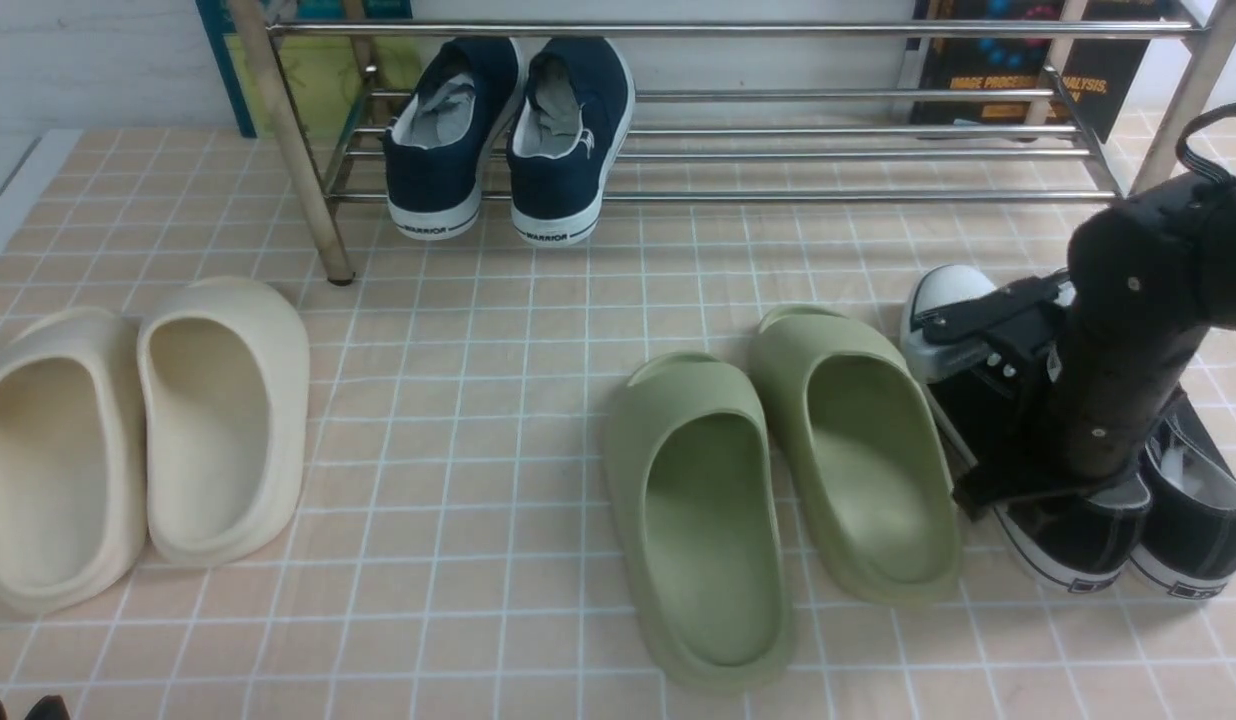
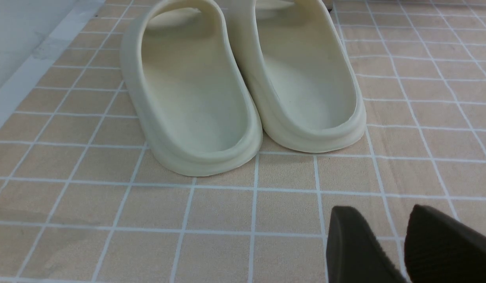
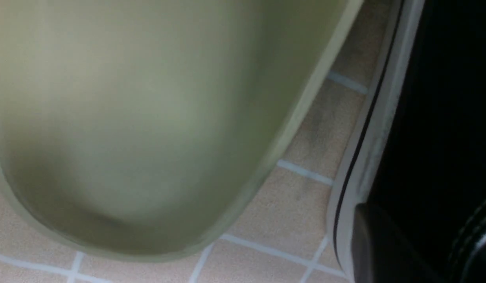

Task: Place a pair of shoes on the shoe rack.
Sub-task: Use the right arm to grab the shoe closest to it, then use the right arm to put a shoe into the shoe rack

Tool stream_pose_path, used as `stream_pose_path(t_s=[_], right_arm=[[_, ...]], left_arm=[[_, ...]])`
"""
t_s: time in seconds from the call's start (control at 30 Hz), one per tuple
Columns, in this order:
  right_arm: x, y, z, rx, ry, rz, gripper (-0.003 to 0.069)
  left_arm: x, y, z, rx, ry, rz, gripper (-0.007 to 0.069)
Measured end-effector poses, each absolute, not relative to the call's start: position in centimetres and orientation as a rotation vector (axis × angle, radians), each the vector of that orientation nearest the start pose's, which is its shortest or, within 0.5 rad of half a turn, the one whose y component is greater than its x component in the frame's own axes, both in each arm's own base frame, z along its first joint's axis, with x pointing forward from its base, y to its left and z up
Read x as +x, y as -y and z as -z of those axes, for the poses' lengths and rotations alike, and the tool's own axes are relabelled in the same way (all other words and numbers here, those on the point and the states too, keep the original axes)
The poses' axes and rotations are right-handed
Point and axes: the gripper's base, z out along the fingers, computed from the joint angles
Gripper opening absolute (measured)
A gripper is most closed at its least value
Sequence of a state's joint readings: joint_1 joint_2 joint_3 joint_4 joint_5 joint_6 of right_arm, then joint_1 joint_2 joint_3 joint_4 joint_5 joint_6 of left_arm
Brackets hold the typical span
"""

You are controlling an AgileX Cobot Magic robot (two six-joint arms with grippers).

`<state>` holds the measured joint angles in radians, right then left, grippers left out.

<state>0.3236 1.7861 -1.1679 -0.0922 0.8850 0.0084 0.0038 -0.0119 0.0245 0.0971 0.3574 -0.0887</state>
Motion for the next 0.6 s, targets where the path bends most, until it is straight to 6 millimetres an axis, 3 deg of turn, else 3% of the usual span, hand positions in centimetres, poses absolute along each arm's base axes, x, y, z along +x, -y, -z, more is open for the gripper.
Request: stream_pose_path(t_s=[0.1, 0.37, 0.5, 0.6], right_arm=[[32.6, -10.2, -20.4, -0.537, -2.923, 0.074, 0.0002], [34.4, -10.8, -28.0, -0.576, -2.753, 0.053, 0.0001], [36.0, -11.3, -29.4, -0.571, -2.695, 0.052, 0.0001], [37.8, -11.8, -29.3, -0.573, -2.679, 0.070, 0.0001]], left_arm=[[5.3, -0.3, -17.4, -0.025, -1.852, -0.036, 0.0239], [5.3, -0.3, -17.4, -0.025, -1.852, -0.036, 0.0239], [5.3, -0.3, -17.4, -0.025, -1.852, -0.036, 0.0239], [5.3, -0.3, -17.4, -0.025, -1.852, -0.036, 0.0239]])
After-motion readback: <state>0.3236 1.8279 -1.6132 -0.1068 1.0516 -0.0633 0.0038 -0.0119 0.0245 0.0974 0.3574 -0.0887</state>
